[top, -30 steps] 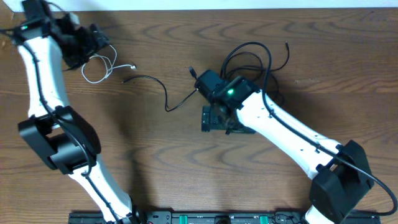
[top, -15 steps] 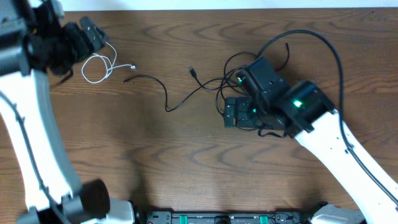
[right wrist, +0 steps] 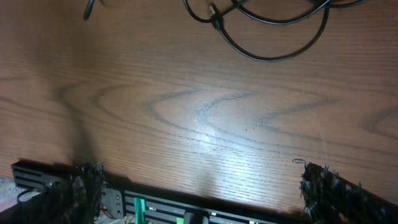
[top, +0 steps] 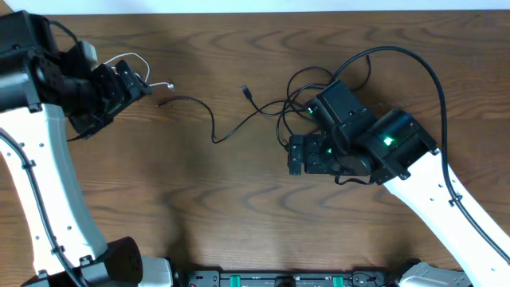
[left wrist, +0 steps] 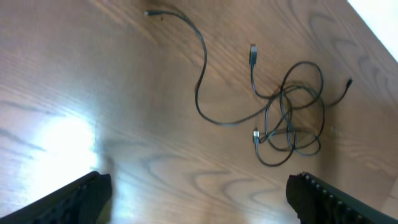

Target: Untangle cables

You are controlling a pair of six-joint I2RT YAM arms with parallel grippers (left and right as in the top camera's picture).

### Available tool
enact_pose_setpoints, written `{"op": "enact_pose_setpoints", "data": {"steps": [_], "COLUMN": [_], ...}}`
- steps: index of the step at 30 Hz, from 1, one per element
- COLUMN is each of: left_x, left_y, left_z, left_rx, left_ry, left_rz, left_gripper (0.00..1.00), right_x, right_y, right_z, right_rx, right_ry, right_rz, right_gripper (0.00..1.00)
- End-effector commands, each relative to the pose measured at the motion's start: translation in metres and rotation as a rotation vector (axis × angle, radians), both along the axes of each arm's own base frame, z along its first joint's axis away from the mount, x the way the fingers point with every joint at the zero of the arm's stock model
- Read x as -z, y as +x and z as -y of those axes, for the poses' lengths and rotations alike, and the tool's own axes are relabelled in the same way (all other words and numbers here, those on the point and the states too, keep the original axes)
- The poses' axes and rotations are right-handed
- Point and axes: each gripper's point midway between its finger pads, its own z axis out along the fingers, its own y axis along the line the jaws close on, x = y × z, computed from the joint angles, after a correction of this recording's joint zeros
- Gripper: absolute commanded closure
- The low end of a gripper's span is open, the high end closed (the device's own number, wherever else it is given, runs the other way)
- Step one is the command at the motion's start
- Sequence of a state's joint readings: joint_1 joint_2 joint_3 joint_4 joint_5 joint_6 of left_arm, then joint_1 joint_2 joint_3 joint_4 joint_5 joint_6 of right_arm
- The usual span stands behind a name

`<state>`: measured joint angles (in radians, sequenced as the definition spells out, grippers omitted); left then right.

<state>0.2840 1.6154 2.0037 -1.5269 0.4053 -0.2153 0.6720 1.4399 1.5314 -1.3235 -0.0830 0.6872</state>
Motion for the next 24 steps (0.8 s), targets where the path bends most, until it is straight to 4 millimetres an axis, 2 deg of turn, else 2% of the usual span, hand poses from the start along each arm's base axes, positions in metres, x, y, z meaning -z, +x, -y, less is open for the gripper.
{"op": "enact_pose_setpoints", "data": {"steps": [1, 6, 9, 13, 15, 19, 22, 24], "left_x": [0.016, 0.032, 0.042, 0.069, 0.091, 0.115, 0.13, 0.138], "left_y": [0.012, 0.048, 0.066, 0.063, 0.06, 0.07, 0.081, 0.095], "left_z": [-0.018, -0.061, -0.095, -0.119, -0.119, -0.105, -0.087, -0.077], "left_rx": [-0.074, -0.172, -0.242, -0.284, -0.272, -0.23, -0.188, -0.165], "left_ry": [0.066, 0.231, 0.353, 0.399, 0.347, 0.233, 0.121, 0.052], "left_rz": [-0.028, 0.002, 0.005, -0.099, -0.174, -0.207, -0.214, -0.186], "left_gripper": [0.05, 0.05, 0.05, 0.05, 0.05, 0.05, 0.05, 0.05], "right_x": [-0.001, -0.002, -0.004, -0.005, -0.006, -0.006, -0.006, -0.006], "right_y": [0.0, 0.002, 0.005, 0.008, 0.009, 0.009, 0.009, 0.008], "right_z": [0.0, -0.002, -0.004, -0.007, -0.008, -0.008, -0.008, -0.009], "right_rx": [-0.016, -0.016, -0.016, -0.017, -0.017, -0.017, -0.017, -0.019], "right_ry": [-0.005, 0.0, 0.013, 0.025, 0.031, 0.029, 0.029, 0.034], "right_rz": [0.008, 0.016, 0.032, 0.043, 0.048, 0.047, 0.046, 0.042], "right_gripper": [0.01, 0.01, 0.01, 0.01, 0.01, 0.01, 0.01, 0.01]}}
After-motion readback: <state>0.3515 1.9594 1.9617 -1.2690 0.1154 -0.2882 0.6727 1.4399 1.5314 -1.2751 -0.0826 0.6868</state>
